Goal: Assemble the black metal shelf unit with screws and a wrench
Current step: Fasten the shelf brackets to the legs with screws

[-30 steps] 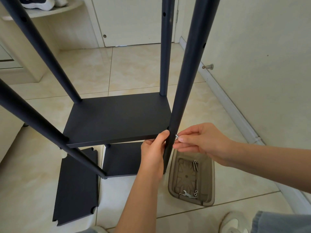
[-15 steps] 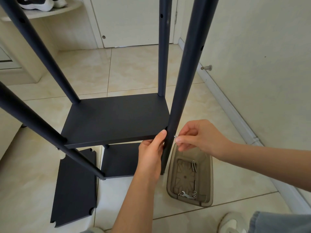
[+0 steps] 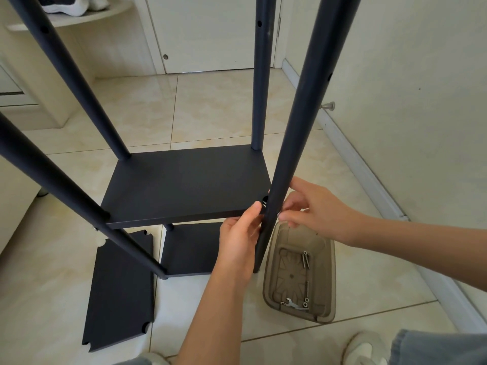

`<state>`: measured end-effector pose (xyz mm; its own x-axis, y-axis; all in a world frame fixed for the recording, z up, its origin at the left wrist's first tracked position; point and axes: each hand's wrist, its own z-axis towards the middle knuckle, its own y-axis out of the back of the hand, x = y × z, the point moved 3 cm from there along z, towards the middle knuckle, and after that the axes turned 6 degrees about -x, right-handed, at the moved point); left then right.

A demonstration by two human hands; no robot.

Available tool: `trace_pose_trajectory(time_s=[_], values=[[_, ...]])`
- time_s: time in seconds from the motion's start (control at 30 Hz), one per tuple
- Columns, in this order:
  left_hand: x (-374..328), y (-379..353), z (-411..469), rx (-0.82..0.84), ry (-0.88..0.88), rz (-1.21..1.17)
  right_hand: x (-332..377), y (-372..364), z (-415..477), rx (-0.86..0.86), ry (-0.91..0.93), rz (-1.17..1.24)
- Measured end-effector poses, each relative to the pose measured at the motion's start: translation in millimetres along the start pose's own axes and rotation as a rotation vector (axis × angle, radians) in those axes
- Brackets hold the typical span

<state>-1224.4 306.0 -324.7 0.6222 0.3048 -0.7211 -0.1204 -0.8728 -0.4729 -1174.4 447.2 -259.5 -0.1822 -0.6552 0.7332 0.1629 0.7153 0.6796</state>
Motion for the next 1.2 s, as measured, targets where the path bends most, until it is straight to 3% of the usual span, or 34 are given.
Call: trace_pose_trajectory(time_s=[0.3,0.67,0.93,1.03,1.1,1.2], values=[[-2.4,-1.3,-3.9,0.024,-0.008,-0.02,0.2,-0.5,5.8,-0.026,0.073,-0.099],[-2.0,0.9,-5.8,-0.063,-0.107,0.078,-5.2,-2.9,13.0,-0.065,0.111,-0.149],[-7.5,6.6,-13.3,-0.135,-0.175,0.243,4.1,0.3,24.2,0.22,0.015,0.16],[-13.3,10.4,-23.6,-0.283,-0.382,0.686,7.2,3.6,27.3,0.247,-0.006,0.187],[-17.5,10.4,-35.5,-0.403,-0.68,1.055,7.4,4.1,28.3,0.269,-0.053,0.214],[-26.9,2.4,-47.9,-0.414,-1.214,1.16,6.8,3.9,29.4,0.287,-0.107,0.251]])
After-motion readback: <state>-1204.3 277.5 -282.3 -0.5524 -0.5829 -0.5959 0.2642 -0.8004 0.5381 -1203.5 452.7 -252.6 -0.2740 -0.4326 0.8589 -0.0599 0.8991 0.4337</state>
